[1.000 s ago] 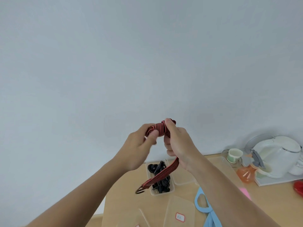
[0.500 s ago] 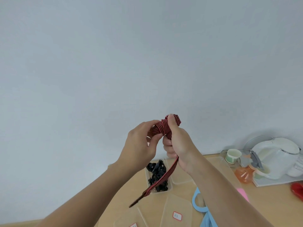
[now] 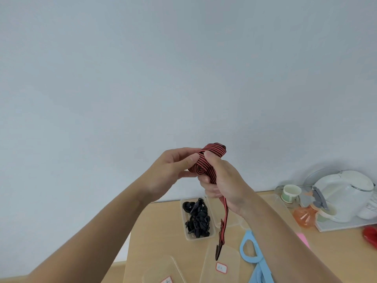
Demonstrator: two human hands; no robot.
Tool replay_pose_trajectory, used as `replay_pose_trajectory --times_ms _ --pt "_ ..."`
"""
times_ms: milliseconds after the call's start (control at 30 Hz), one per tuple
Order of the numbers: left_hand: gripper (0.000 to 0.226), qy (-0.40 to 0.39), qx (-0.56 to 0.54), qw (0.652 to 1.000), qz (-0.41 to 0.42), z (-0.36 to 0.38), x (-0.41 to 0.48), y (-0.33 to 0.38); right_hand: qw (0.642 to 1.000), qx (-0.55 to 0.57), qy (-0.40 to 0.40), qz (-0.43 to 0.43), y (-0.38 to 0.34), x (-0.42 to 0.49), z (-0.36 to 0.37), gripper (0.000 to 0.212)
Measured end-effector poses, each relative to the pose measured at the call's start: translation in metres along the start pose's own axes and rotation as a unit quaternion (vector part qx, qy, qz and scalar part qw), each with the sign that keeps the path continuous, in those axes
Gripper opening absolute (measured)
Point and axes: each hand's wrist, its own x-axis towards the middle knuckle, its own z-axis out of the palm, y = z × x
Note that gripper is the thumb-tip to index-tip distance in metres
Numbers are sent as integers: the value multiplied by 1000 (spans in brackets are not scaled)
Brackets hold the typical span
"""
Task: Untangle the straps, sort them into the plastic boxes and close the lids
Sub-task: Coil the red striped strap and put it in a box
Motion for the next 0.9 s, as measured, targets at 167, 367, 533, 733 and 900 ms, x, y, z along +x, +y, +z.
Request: replay_pose_trajectory --times_ms 167,367,533,733,900 --pt "33 -19 -18 999 30 1 -3 12 998 -36 -41 -39 0 -5 -5 45" --pt "30 137 93 985 48 16 -4 16 988 -125 73 -55 8 -3 -2 40" --pt "38 244 395 856 228 29 1 1 993 -71 90 -17 0 -1 10 48" --pt "40 155 304 919 199 23 -6 1 996 15 89 9 4 0 4 43" --pt "34 58 53 997 0 -2 -1 18 998 -42 -25 -32 2 -2 -6 37"
